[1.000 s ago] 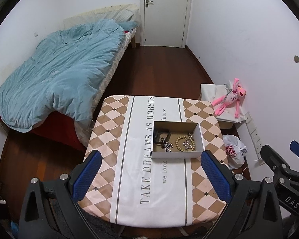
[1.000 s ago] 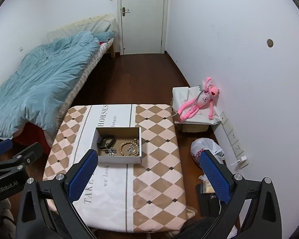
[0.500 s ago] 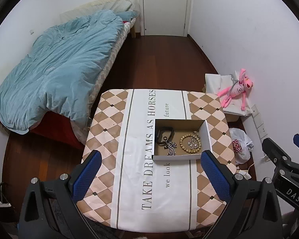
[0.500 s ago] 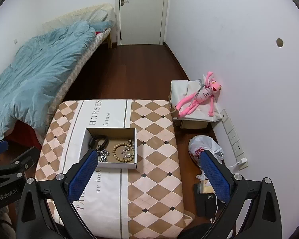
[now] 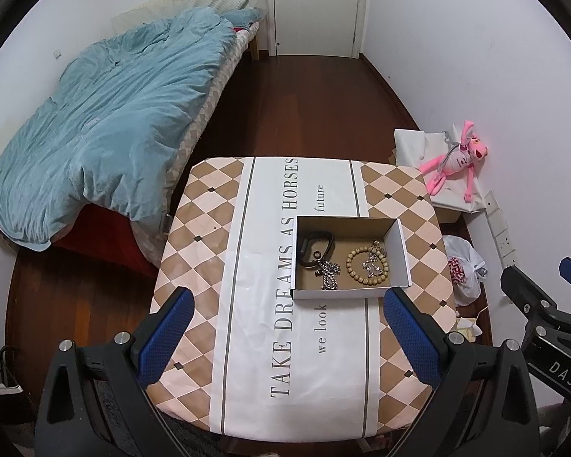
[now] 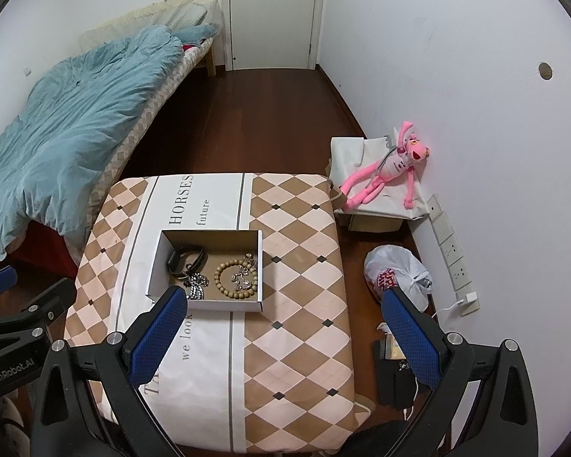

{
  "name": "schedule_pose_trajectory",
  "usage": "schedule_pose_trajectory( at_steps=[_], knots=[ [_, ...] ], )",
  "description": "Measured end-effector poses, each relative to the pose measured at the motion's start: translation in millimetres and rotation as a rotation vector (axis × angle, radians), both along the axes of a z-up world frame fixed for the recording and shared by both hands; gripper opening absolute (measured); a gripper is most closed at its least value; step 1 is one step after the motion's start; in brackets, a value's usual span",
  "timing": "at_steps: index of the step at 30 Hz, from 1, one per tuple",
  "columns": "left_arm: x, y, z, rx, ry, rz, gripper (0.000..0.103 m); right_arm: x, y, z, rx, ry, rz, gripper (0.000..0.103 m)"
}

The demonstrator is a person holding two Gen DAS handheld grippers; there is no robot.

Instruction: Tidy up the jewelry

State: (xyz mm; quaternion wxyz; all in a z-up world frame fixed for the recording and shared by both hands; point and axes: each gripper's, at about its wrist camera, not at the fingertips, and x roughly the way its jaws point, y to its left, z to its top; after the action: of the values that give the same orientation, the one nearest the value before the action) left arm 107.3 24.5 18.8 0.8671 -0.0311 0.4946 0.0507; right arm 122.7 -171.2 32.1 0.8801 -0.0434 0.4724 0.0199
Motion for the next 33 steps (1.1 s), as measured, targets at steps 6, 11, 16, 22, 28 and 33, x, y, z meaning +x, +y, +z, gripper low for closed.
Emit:
schedule_pose_trajectory(
  at_steps=[6,11,16,22,28,33],
  knots=[
    [0.2,-0.9,-0.1,0.005,-0.004,-0.004,0.102,0.3,-0.3,-1.4,-0.002,0.007,0.0,0.103],
    [0.1,-1.7,-0.5,0.006,-0.001,-0.005,0.102,-0.2,-0.2,-2.2,-0.006,0.007,0.001,0.103],
    [-1.0,-1.4,-0.7,0.003,0.003,-0.008,0.102,-1.4,1.2,-2.4,-0.006,0.009,0.001,0.103],
    [-2.7,0.6,-3.3,-0.006,0.009,-0.007,0.102,-2.2,1.4,-3.2,-0.008,0.009,0.0,0.103],
    [-3.6,1.0,-4.8,-0.006,0.011,-0.007,0.102,-5.5,0.8,-5.3,-0.01,0.014,0.004,0.103],
    [-4.0,0.8,-5.7,-0.008,0.011,-0.008,0.102,-7.0,-0.6,-7.3,-0.011,0.023,0.006,0.103]
  ],
)
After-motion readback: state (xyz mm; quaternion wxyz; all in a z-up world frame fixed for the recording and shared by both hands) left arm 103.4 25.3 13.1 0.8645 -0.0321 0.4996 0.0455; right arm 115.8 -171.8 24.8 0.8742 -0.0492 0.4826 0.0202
